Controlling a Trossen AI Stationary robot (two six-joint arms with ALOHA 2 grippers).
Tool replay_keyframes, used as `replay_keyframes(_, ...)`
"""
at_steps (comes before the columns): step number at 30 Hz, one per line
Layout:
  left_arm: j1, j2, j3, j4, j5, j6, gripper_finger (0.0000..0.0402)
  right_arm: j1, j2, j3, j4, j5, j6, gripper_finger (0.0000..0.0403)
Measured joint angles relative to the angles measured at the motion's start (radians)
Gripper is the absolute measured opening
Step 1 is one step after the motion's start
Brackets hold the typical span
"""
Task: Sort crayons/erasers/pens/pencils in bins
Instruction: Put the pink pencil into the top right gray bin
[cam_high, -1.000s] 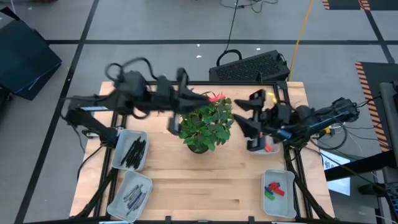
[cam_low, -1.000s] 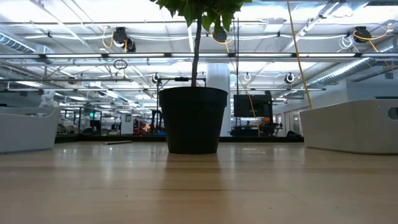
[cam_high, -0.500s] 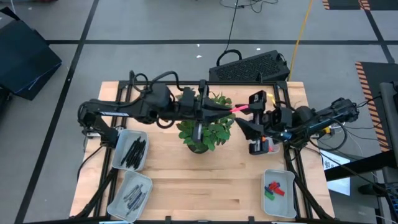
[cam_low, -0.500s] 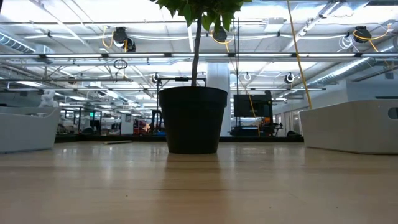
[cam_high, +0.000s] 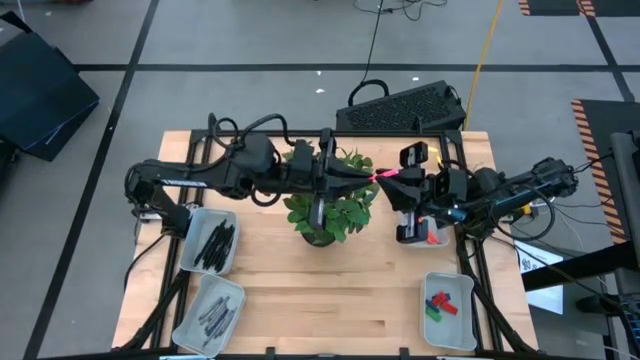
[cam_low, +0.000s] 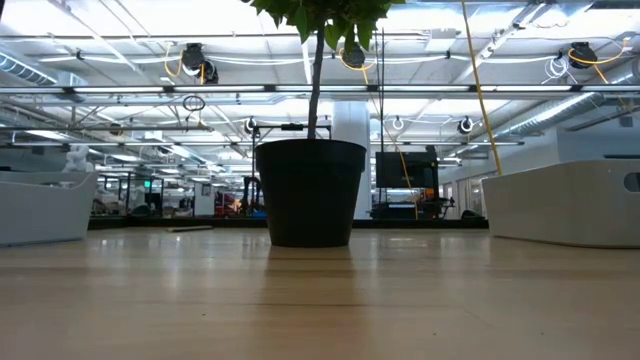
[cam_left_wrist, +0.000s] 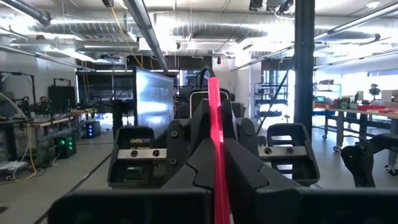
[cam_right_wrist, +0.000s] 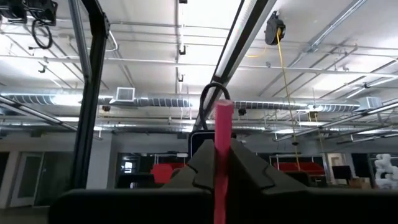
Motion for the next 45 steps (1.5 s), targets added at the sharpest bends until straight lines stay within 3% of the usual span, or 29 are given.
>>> replay_keyframes(9, 0.004, -0.019, -0.001, -0.068, -0.036, -0.003, 0.0127, -0.009, -0.013, 0.0, 0.007, -0.024, -0.022, 0.0015)
replay_keyframes(15, 0.03, -0.153, -0.001, -0.263, -0.127, 0.029, 0.0221, -0.043, -0.075, 0.0, 0.057, -0.051, -0.088, 0.0015)
replay_keyframes(18, 0.043, -0.248, -0.001, -0.391, -0.165, 0.07, 0.0253, -0.065, -0.109, 0.04, -0.005, -0.036, -0.168, 0.0015)
replay_keyframes(24, 0.054, -0.406, 0.001, -0.584, -0.354, 0.043, 0.027, -0.132, -0.118, 0.281, -0.519, 0.228, -0.269, 0.0015)
replay_keyframes(27, 0.053, -0.462, 0.0, -0.695, -0.426, 0.023, 0.027, -0.17, -0.106, 0.405, -0.83, 0.429, -0.246, 0.0015)
replay_keyframes(30, 0.053, -0.508, 0.0, -0.782, -0.475, 0.006, 0.0271, -0.209, -0.101, 0.492, -1.131, 0.613, -0.133, 0.0015)
replay_keyframes(33, 0.054, -0.538, 0.0, -0.821, -0.537, -0.013, 0.0271, -0.256, -0.102, 0.522, -1.394, 0.683, 0.087, 0.0015)
replay_keyframes(35, 0.054, -0.545, 0.0, -0.85, -0.557, -0.015, 0.0271, -0.292, -0.099, 0.522, -1.556, 0.671, 0.258, 0.0015)
replay_keyframes(38, 0.062, -0.55, 0.0, -0.903, -0.562, 0.002, 0.0271, -0.365, -0.088, 0.507, -1.788, 0.564, 0.504, 0.0015)
replay_keyframes(41, 0.074, -0.546, 0.0, -0.939, -0.568, 0.004, 0.0271, -0.446, -0.062, 0.485, -1.983, 0.399, 0.712, 0.0015)
replay_keyframes(45, 0.095, -0.538, 0.0, -1.005, -0.57, -0.004, 0.0271, -0.514, -0.008, 0.432, -2.179, 0.098, 0.897, 0.0015)
